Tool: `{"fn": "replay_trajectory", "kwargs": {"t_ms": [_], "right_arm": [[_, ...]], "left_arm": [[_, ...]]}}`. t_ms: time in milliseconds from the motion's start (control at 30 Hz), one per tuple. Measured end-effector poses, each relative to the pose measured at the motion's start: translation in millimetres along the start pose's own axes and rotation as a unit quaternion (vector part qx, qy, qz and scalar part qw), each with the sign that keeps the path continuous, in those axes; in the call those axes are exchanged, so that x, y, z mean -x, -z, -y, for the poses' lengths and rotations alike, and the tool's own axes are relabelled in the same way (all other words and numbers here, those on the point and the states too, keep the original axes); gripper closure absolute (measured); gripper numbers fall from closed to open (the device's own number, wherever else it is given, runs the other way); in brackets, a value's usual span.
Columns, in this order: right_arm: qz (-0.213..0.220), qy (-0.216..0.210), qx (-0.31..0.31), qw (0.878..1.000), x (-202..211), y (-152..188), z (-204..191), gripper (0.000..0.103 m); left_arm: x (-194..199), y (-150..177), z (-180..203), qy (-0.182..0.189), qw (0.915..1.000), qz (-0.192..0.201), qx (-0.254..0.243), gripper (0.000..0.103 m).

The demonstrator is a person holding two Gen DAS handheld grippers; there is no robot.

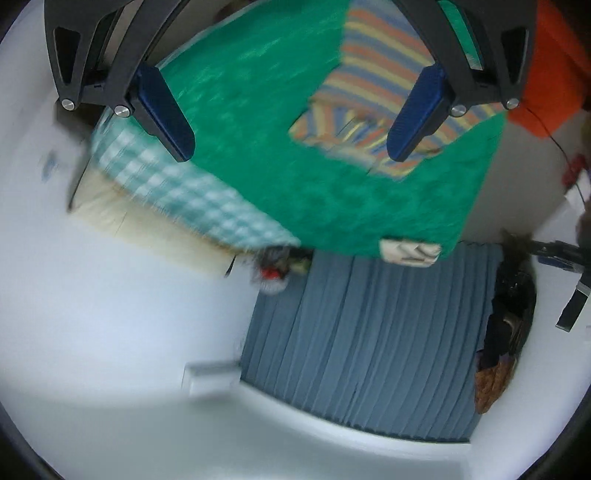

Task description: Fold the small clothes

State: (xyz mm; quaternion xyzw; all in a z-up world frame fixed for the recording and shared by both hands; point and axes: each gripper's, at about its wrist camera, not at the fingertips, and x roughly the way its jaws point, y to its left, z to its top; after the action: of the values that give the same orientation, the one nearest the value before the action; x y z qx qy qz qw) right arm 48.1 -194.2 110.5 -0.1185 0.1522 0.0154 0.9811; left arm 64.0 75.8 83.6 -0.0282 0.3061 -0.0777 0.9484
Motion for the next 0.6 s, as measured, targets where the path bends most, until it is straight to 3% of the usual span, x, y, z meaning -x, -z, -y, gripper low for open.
{"fn": "replay_trajectory", "kwargs": {"t_ms": [133,233,367,600], "right_arm": [[-0.084,-0.053,-0.059,0.993,-44.6,49.8,-31.9,0.0],[-0.121,-0.076,-0.094,0.985,-59.4,75.4,-46.6,0.001],[-0.152,-0.093,-0.104,0.978,-68.0,96.0,-55.1,0.0],[-0.173,-0.106,-0.102,0.974,-67.6,108.4,-70.0,0.0]], "left_arm": [[-36.9,35.1,26.0,-0.02,0.9984,-0.046,-0.027,0.002],[-53.7,55.0,36.3,-0.012,0.9963,-0.078,-0.033,0.002],[-62.1,66.7,42.6,-0.015,0.9949,-0.095,-0.032,0.002],[-62.1,74.3,39.3,-0.06,0.9928,-0.098,-0.035,0.002]]}}
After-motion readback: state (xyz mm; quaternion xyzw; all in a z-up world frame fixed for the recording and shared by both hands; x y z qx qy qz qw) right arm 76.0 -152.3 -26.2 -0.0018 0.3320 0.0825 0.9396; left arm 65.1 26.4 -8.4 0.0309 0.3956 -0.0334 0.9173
